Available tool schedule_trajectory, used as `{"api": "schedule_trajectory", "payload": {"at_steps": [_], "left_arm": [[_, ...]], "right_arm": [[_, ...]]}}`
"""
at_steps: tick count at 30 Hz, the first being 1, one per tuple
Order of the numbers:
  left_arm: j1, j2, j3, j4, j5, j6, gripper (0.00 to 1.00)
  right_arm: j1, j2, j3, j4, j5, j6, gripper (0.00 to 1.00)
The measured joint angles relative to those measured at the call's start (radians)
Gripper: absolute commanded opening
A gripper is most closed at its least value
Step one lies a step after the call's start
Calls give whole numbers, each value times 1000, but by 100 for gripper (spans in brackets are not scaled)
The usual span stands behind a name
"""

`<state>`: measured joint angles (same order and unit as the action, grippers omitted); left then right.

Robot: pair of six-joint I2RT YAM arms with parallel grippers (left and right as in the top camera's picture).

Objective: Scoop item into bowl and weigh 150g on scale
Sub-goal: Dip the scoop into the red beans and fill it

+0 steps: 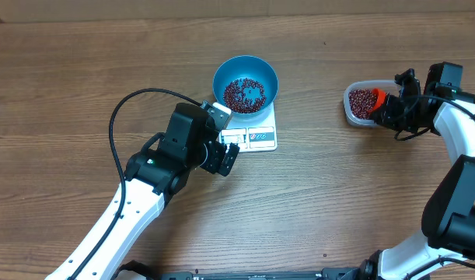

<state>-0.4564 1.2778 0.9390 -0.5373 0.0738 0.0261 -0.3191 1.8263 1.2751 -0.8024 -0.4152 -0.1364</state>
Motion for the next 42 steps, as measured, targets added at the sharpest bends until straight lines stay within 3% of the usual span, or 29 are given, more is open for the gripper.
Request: {"api": "schedule_trajectory", "payload": {"at_steps": [26,42], "left_arm": [[0,0,0,0,0,0,99],[0,0,0,0,0,0,100]], "right_arm": [[5,34,7,-17,-151,-3,4],[-102,49,0,-29,-304,32,4]]}}
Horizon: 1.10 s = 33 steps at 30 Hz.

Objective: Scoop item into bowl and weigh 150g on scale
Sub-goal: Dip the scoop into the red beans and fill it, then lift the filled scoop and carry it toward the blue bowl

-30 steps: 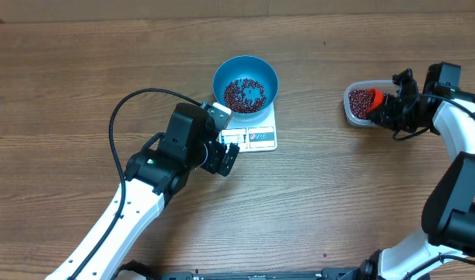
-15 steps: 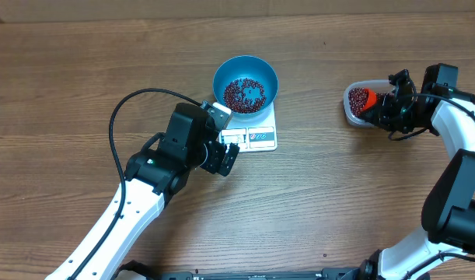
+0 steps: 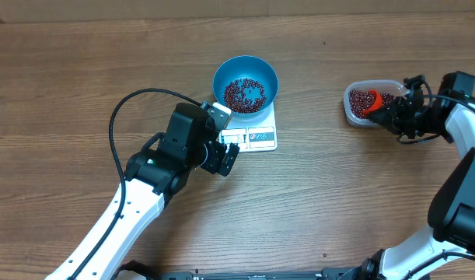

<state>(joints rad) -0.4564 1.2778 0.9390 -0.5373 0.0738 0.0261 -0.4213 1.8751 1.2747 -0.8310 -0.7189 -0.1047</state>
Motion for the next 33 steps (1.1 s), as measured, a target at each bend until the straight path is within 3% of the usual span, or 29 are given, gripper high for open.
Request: {"api": "schedule_trajectory", "payload": {"at_steps": [13,33], "left_arm": [[0,0,0,0,0,0,99],[0,0,0,0,0,0,100]], "right_arm": [[-90,0,-1,-31,-145,-26,4],[-140,0,132,-333,-290,-170,4]]}}
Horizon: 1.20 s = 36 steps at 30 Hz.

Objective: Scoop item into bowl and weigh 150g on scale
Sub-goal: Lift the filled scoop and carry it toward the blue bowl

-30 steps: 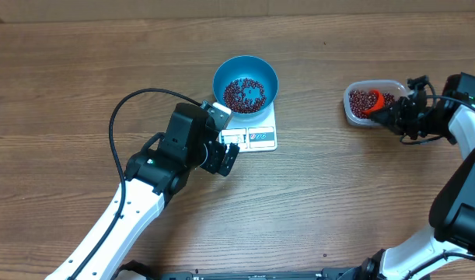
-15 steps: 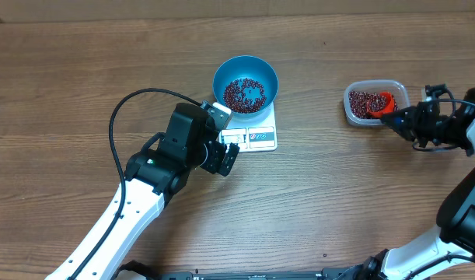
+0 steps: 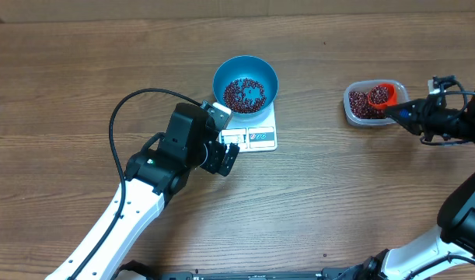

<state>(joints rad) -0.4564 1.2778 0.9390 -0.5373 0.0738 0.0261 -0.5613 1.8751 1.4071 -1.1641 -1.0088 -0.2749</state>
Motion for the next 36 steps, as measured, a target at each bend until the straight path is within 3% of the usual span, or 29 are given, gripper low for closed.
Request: {"api": "schedule_trajectory", "payload": {"at_steps": [14,22,26,36], "left_arm": [[0,0,0,0,0,0,99],[0,0,0,0,0,0,100],[0,0,0,0,0,0,99],[0,0,0,0,0,0,100]], "right_arm": [[26,0,35,-26,-102,-33,4],[161,0,35,-13,-121,-31,4],[261,0,35,51,-131,6,4],[513,0,39,364,-130,251,4]]}}
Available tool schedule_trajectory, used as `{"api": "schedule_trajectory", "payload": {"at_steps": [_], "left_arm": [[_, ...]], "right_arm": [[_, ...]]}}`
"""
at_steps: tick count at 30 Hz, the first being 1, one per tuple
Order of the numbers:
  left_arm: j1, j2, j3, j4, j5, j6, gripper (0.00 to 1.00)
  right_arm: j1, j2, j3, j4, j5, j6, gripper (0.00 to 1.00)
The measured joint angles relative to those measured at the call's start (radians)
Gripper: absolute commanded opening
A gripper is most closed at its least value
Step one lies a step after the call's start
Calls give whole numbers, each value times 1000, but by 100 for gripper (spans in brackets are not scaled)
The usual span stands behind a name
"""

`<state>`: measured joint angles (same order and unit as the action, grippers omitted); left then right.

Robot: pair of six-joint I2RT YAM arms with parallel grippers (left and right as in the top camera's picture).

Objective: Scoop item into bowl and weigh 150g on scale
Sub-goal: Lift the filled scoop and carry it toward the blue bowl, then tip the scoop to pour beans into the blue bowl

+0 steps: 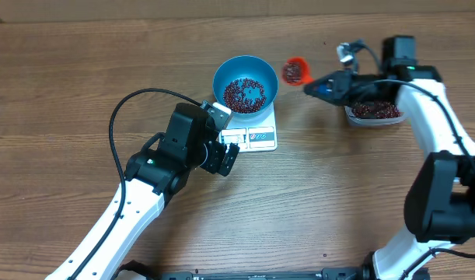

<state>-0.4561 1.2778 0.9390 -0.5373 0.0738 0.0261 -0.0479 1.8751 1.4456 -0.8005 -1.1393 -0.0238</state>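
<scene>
A blue bowl [246,84] holding dark red beans stands on a small white scale [253,135] in the middle of the table. My right gripper [319,88] is shut on the handle of an orange scoop [295,71] loaded with beans, held just right of the bowl's rim. A clear tub of beans [371,110] sits at the right, partly under my right arm. My left gripper [227,156] hovers beside the scale's lower left corner; its fingers are too foreshortened to read.
A black cable [124,117] loops off the left arm over the wooden table [82,70]. The right arm stretches across from the right edge over the tub.
My right gripper, then at the tub with the filled scoop over it, is now well to the left, and the scoop sits next to the bowl's right rim. The left arm is unmoved.
At first the scoop was dipped into the tub at its right side. Then it lay tilted in the beans, and later it was level and full over the tub. Now it is beside the bowl. The left arm stayed by the scale throughout.
</scene>
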Motion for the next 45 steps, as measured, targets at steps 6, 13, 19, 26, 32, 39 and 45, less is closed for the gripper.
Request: {"api": "schedule_trajectory", "payload": {"at_steps": [6,13,19,26,32,39,45], "left_arm": [[0,0,0,0,0,0,100],[0,0,0,0,0,0,100],[0,0,0,0,0,0,100],[0,0,0,0,0,0,100],[0,0,0,0,0,0,100],[0,0,0,0,0,0,100],[0,0,0,0,0,0,99]], "right_arm": [[143,0,0,116,103,143,4],[280,0,18,106,345,195,4],[384,0,126,32,643,171,4],[521,0,159,-8,992,93,4],[601,0,159,-7,1233,40,4],[626,0,159,-8,1379,-14,4],[626,0,159,-7,1394,-30,4]]}}
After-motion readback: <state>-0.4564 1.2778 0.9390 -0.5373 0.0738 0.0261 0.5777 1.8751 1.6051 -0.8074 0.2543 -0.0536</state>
